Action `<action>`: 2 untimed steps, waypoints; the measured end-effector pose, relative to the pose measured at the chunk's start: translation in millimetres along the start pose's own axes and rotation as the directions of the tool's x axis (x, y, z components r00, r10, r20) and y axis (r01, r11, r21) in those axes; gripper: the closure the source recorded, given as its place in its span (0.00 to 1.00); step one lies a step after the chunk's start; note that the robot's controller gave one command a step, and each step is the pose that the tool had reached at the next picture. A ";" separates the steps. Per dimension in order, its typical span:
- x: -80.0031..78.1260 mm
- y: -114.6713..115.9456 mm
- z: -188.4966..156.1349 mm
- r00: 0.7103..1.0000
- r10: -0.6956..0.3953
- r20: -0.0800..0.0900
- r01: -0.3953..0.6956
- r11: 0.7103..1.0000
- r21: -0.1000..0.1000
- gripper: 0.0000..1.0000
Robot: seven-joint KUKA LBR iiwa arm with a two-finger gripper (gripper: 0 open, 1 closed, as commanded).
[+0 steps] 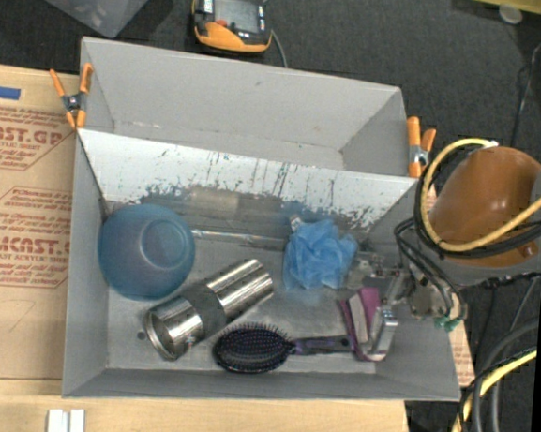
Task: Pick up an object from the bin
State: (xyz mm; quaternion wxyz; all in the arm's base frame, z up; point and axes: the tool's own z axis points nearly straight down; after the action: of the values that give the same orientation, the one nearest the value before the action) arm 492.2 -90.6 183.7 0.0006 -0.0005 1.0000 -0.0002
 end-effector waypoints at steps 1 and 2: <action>0.0 0.0 0.0 1.000 0.000 0.000 0.000 1.000 0.000 1.00; 0.0 0.0 0.0 1.000 0.000 0.000 0.000 1.000 0.000 1.00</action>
Offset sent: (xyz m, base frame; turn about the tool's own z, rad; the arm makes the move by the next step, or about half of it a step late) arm 0.0000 0.0000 0.0000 0.0000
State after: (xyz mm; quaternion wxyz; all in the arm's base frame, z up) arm 492.2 -90.6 183.8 0.0006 -0.0005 1.0000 -0.0002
